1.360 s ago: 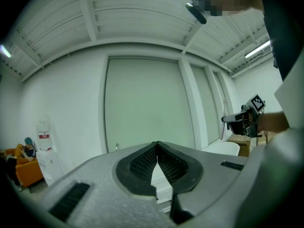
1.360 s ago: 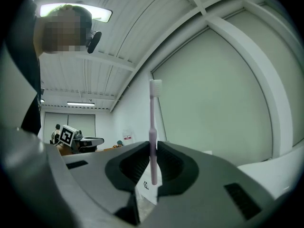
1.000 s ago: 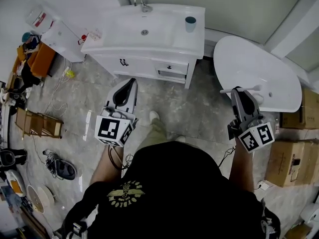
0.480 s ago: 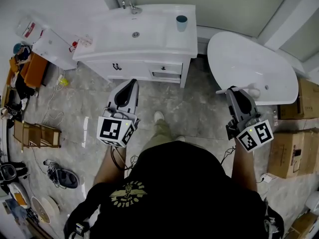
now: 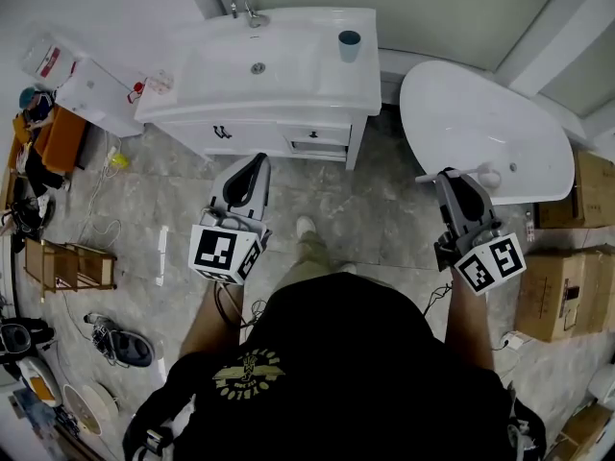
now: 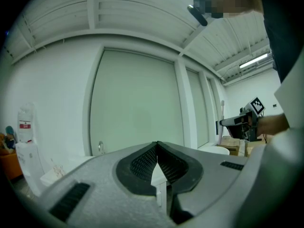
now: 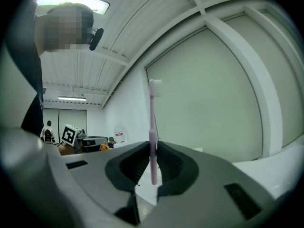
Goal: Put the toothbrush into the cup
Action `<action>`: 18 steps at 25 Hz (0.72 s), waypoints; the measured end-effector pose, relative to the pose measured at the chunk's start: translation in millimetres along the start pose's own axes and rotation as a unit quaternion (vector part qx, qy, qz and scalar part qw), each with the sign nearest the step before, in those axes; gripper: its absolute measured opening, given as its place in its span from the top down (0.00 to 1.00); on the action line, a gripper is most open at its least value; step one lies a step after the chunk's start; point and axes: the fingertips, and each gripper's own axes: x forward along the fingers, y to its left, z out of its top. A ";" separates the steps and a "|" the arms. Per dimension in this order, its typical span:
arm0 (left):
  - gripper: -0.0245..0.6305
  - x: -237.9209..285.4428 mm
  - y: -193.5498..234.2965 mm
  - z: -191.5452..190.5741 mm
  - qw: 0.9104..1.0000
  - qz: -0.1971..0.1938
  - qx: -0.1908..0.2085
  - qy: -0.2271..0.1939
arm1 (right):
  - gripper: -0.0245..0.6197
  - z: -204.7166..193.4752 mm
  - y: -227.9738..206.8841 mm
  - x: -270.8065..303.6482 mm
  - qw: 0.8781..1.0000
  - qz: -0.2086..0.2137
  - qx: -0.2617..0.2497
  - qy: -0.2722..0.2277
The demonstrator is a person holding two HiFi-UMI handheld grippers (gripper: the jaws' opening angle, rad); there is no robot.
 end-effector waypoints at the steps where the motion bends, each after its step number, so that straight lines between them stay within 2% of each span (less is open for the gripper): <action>1: 0.95 2.9 2.1 -1.0 1.000 -0.001 -0.001 0.000 | 0.89 -0.2 -1.3 2.3 1.000 -0.002 0.000 0.000; 12: 0.95 45.3 38.2 4.7 1.000 -0.018 0.003 -0.005 | 0.89 5.0 -16.7 45.5 1.000 -0.020 0.001 0.000; 18: 0.95 67.3 69.5 -4.3 1.000 -0.017 0.000 0.009 | 0.89 3.3 -23.2 81.8 1.000 -0.022 0.005 0.005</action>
